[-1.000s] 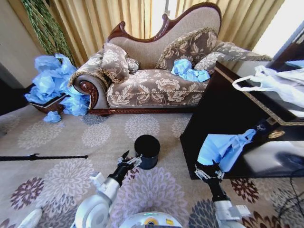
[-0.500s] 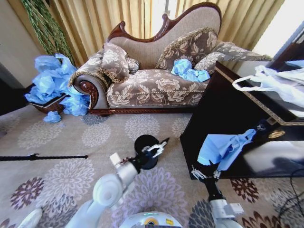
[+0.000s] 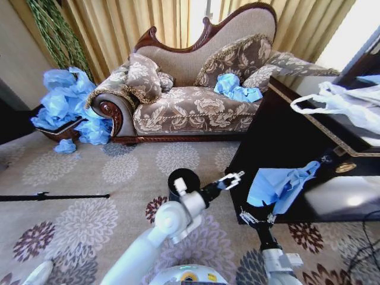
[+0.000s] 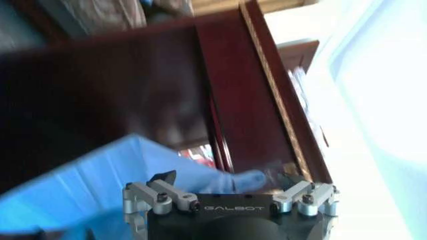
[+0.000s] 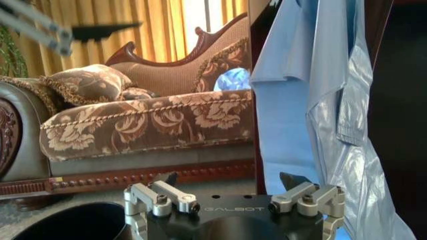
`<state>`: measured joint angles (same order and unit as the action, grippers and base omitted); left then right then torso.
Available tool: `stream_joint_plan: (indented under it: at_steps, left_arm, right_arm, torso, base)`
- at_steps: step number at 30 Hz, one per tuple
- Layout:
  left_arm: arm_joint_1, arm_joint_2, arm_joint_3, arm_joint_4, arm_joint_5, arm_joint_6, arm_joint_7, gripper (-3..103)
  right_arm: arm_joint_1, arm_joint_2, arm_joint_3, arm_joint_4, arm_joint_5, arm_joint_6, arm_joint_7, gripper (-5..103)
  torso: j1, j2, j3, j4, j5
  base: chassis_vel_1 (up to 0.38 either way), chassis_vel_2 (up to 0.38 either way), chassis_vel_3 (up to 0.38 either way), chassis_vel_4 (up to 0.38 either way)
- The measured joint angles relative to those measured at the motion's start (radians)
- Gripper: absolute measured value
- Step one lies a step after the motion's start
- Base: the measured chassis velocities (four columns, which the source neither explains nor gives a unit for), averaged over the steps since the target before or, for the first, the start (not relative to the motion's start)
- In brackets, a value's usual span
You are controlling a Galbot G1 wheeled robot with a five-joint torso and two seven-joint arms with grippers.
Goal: Place a garbage bag over the trash bin.
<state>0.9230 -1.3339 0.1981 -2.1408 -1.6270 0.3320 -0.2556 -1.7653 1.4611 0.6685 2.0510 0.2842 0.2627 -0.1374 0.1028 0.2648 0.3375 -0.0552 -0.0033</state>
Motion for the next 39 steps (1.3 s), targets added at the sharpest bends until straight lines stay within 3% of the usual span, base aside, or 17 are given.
stream_joint_plan:
  at_steps: [7,9,18,26,29,35,39]
  left_arm:
    - [-0.026,-0.057,0.076,0.067,-0.033,-0.001,0.015,100]
    - [-0.044,-0.106,0.086,0.111,-0.035,-0.003,0.045,100]
    - [-0.078,-0.205,0.08,0.209,-0.056,-0.002,0.128,100]
    - [-0.073,-0.235,0.083,0.269,-0.057,0.018,0.168,101]
    - [-0.069,-0.24,0.084,0.279,-0.058,0.029,0.168,96]
    - [-0.068,-0.259,0.096,0.317,-0.057,0.036,0.164,100]
    - [-0.071,-0.275,0.098,0.34,-0.05,0.034,0.168,93]
  right_arm:
    - [0.012,0.004,0.0,-0.013,0.0,-0.001,0.006,100]
    - [0.016,0.002,0.0,-0.018,-0.003,-0.002,0.015,100]
    - [0.024,0.003,-0.009,-0.032,-0.012,-0.005,0.045,100]
    - [0.034,0.0,-0.014,-0.045,-0.022,-0.006,0.065,100]
    - [0.034,-0.003,-0.014,-0.047,-0.022,-0.006,0.065,100]
    - [0.033,-0.007,-0.009,-0.052,-0.018,-0.006,0.065,100]
    - [0.033,-0.009,-0.007,-0.058,-0.016,-0.005,0.065,100]
  torso:
    - [0.0,0.0,0.0,0.0,-0.0001]
    - [0.0,0.0,0.0,0.0,-0.0002]
    - [0.0,0.0,0.0,-0.0001,0.0]
    - [0.0,0.0,0.0,0.0,0.0]
    - [0.0,0.0,0.0,0.0001,0.0]
    - [0.0,0.0,0.0,0.0,0.0]
    - [0.0,0.0,0.0,-0.0001,0.0]
  base:
    - [0.0,0.0,0.0,0.0]
    - [0.0,0.0,0.0,0.0]
    - [0.0,0.0,0.0,0.0]
    - [0.0,0.0,0.0,0.0]
    - [0.0,0.0,0.0,0.0]
    - [0.0,0.0,0.0,0.0]
    - [0.0,0.0,0.0,0.0]
